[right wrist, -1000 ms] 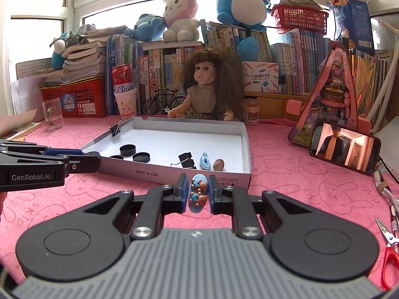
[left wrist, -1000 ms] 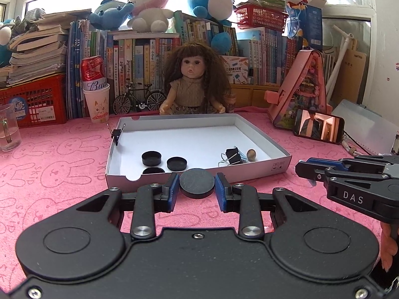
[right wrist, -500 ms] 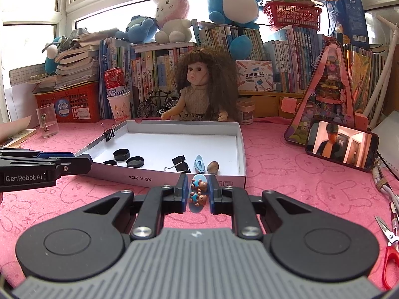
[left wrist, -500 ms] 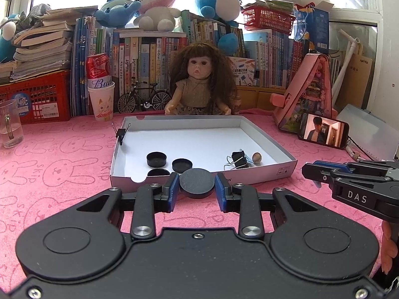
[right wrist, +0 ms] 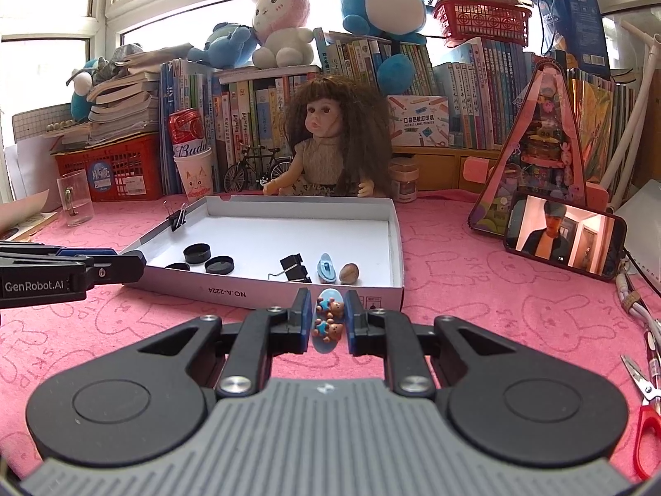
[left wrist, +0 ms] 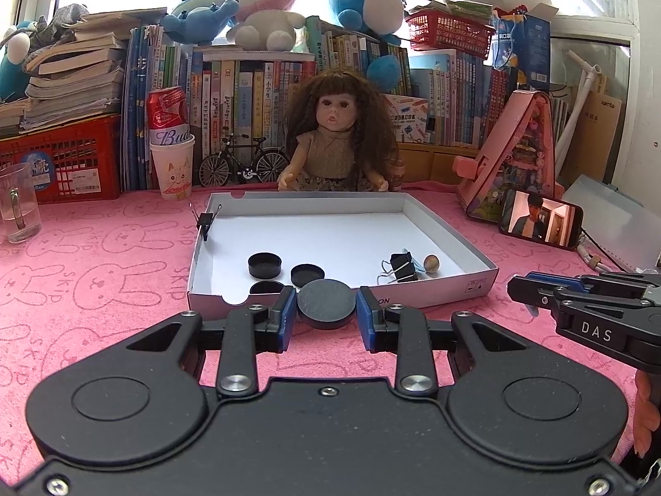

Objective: Organize rigid objects
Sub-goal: 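Carry the lid with the left tool into the tray while the right tool carries the figure clip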

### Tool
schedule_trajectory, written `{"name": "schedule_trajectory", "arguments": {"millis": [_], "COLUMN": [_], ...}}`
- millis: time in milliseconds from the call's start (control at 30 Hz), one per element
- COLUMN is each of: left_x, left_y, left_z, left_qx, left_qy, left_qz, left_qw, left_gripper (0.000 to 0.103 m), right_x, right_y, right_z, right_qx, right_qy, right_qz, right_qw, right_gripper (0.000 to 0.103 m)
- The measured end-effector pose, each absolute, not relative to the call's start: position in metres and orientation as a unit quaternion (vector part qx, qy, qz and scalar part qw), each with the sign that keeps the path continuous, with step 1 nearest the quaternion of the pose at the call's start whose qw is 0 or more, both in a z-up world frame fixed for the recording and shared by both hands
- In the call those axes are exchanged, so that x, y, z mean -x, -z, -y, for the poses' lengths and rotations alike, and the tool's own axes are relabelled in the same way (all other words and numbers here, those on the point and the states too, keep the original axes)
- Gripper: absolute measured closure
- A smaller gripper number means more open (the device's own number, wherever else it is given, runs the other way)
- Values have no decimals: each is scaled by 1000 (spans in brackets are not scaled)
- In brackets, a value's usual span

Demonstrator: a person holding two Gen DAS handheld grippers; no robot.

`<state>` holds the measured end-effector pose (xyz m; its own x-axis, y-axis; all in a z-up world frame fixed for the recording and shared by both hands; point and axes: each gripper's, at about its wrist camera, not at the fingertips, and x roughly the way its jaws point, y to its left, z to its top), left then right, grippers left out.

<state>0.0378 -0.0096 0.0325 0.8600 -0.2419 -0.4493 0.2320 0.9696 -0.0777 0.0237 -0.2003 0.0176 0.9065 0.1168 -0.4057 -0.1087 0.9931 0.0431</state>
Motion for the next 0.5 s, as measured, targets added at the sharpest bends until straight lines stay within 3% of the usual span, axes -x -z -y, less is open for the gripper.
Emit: {"name": "schedule_trajectory", "arguments": {"millis": [500], "left_x": [-71], "left_y": [-41], "left_z": [3], "left_qx": [22], "left_qy": [115], "left_qz": [-236], "left_qw": [965], "left_gripper": [74], "right_x": [-49], "right_y": [-24], "right_z": [209], "right_qx": [-44], "right_qy": [-49], "right_qz": [-206], "right_qw": [976], "right_gripper": [82]}}
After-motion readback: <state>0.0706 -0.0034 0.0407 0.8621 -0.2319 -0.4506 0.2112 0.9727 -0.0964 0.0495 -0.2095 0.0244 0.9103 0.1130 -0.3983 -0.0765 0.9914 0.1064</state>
